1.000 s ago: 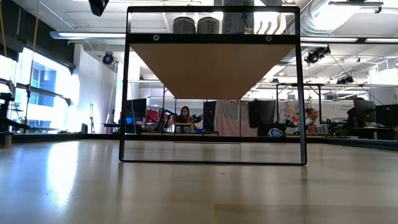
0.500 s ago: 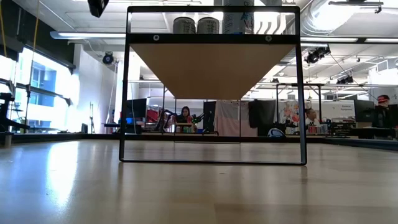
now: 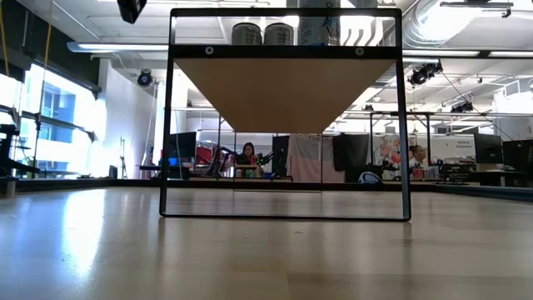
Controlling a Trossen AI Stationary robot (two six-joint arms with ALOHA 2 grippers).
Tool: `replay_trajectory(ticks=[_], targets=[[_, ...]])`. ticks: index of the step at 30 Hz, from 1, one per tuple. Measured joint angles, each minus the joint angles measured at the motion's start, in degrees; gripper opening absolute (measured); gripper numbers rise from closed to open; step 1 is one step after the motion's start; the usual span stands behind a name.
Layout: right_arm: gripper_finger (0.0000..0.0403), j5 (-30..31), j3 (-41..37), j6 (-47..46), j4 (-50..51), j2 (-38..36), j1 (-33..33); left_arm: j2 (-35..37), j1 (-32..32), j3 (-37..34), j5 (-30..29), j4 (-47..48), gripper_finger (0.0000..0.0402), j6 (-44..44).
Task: Place canned beverage on shelf
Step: Put the right white blue soda can on the shelf
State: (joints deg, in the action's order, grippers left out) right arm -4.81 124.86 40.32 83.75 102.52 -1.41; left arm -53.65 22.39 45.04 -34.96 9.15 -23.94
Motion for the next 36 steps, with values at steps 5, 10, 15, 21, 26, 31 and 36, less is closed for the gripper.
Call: replay_trajectory(ticks=[5, 10, 15, 21, 26, 31, 36], targets=[[0.0325, -0.44, -0.05, -0.84, 0.19, 0.57, 0.72, 0.00, -0.02, 0.00, -0.02, 0.04, 0.0000, 0.02], [0.0325, -0.86, -0.04, -0.84, 1.59, 1.92, 0.76, 0.00, -0.02, 0.00, -0.07, 0.22, 0.0000, 0.04], [0.0325, -0.98, -0.07, -0.97, 1.44, 2.73, 0.74, -0.02, -0.02, 0.00, -0.11, 0.54, 0.0000, 0.06], [0.0325, -1.79, -0.07, -1.46, 1.22, 2.80, 0.74, -0.01, -0.02, 0.00, -0.15, 0.60, 0.0000, 0.07], [0.0324, -2.56, -0.07, -1.36, 1.11, 2.80, 0.74, -0.02, -0.02, 0.00, -0.22, 1.28, 0.0000, 0.09], [0.0298, -2.77, -0.07, -1.29, 0.95, 2.80, 0.65, -0.02, -0.02, 0.00, -0.22, 1.62, 0.0000, 0.09], [0.0254, -3.15, -0.07, -0.77, 0.91, 2.78, 0.65, -0.02, -0.02, 0.00, -0.22, 1.73, 0.0000, 0.11]])
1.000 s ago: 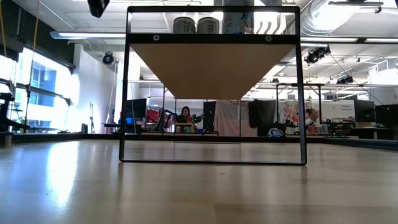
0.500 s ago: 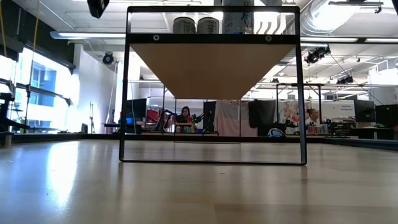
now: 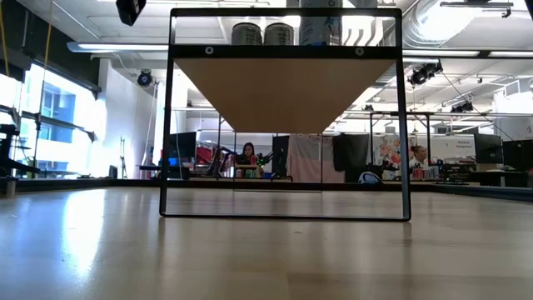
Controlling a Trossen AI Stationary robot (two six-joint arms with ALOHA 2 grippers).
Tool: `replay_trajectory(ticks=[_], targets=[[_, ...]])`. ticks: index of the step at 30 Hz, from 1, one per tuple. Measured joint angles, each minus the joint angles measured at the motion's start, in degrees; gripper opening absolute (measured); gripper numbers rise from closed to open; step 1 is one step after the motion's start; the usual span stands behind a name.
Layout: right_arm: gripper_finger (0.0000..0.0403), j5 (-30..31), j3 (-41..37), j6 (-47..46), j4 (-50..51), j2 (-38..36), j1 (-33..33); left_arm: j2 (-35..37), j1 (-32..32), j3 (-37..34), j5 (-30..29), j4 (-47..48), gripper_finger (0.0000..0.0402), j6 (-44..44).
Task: Place canned beverage on shelf
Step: Put the right white blue soda can on the shelf
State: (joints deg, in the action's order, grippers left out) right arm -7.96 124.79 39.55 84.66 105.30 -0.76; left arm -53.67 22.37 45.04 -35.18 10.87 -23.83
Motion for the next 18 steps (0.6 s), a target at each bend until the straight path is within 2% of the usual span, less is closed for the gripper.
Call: replay_trajectory(ticks=[4, 6, 15, 18], targets=[[0.0248, -0.02, 0.00, -0.11, 0.00, 0.00, -0.02, 0.00, 0.00, 0.00, 0.00, 0.04, 0.0000, 0.42], [0.0248, 0.64, 0.00, -3.11, -0.07, 0.00, -0.02, 0.06, 0.00, 0.00, -0.01, 0.04, 0.0000, 1.69], [0.0249, 5.12, -0.02, -32.88, -1.48, 0.00, -0.22, 3.86, 0.00, -0.04, -4.72, -0.93, 0.0000, 8.22], [0.0249, 8.41, -0.02, -42.56, -1.36, -0.02, -0.68, 4.99, 0.00, -0.04, -6.02, -1.37, 0.0000, 10.78]])
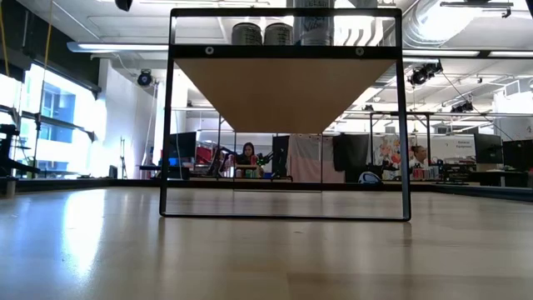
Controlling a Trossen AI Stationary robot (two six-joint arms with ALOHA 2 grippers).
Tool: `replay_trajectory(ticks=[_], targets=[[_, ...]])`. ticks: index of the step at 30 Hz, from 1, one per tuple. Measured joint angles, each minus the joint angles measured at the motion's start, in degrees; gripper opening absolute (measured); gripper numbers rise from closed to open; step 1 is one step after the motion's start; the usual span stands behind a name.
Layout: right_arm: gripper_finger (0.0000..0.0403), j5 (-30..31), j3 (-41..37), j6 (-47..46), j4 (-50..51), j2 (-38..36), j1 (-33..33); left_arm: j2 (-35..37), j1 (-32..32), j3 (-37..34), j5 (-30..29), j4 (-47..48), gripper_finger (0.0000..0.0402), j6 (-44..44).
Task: Place canned beverage on shelf
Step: Put the right white blue soda can on the shelf
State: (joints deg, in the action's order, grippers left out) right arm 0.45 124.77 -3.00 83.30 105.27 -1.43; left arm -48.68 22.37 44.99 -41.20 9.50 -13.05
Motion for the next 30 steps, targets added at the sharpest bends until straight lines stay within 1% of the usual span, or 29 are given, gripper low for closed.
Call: replay_trajectory(ticks=[3, 9, 12, 16, 21, 30], targets=[[0.0249, 3.90, 0.02, -6.34, 0.64, -0.02, -0.34, 0.70, -0.01, 0.00, -1.40, -0.22, 0.0000, 1.44], [0.0250, 7.18, 0.04, -16.27, 1.92, -0.09, -0.24, 1.04, -0.01, 0.00, -1.60, -0.33, 0.0000, 3.94], [0.0250, 8.14, 0.04, -19.09, 2.24, -0.09, -0.27, 1.04, 0.00, 0.00, -1.60, -0.36, 0.0000, 4.83], [0.0250, 8.22, 0.04, -20.56, 2.34, -0.09, -0.22, 1.04, 0.00, 0.00, -1.60, -0.37, 0.0000, 4.81], [0.0251, 7.97, 0.04, -19.86, 2.34, -0.09, -0.22, 1.02, -0.01, 0.00, -1.60, -0.37, 0.0000, 4.79], [0.0277, 5.94, 0.04, -16.85, 1.66, -0.09, -0.19, 1.02, 0.00, 0.00, -1.59, -0.36, 0.0000, 2.66]])
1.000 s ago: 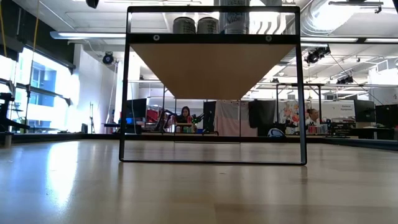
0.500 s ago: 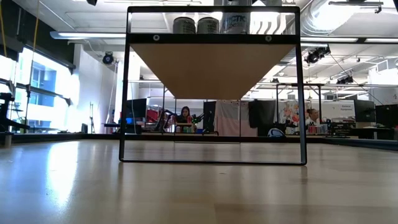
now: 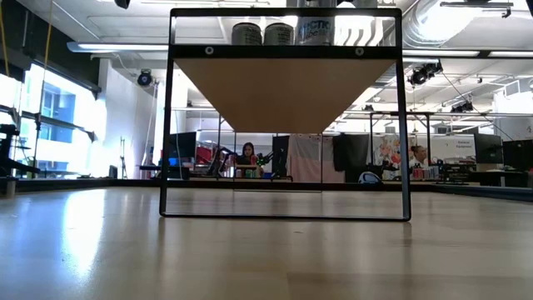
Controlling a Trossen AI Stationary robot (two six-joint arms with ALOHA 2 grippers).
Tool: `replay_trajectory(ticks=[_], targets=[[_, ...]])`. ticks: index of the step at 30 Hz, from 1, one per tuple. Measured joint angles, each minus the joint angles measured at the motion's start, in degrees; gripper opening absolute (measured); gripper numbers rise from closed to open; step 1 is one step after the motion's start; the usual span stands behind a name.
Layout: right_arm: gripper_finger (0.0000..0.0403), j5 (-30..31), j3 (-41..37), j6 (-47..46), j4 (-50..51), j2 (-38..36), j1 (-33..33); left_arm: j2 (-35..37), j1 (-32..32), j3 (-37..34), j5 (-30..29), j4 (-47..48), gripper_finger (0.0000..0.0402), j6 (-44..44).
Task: Place canned beverage on shelf
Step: Put the right white blue soda can on the shelf
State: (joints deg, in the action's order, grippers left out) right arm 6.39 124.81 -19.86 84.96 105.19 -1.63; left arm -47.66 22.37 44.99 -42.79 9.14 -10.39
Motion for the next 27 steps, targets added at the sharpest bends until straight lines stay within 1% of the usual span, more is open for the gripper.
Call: replay_trajectory(ticks=[16, 27], targets=[[0.0282, -0.82, -0.07, 0.59, -0.83, 0.11, -0.02, 0.00, 0.00, 0.00, 0.29, 0.01, 0.0000, -0.11], [0.0282, -0.89, -0.07, -0.74, -1.96, 0.15, -0.02, 0.00, 0.00, 0.02, 0.42, -0.01, 0.0000, -1.52]])
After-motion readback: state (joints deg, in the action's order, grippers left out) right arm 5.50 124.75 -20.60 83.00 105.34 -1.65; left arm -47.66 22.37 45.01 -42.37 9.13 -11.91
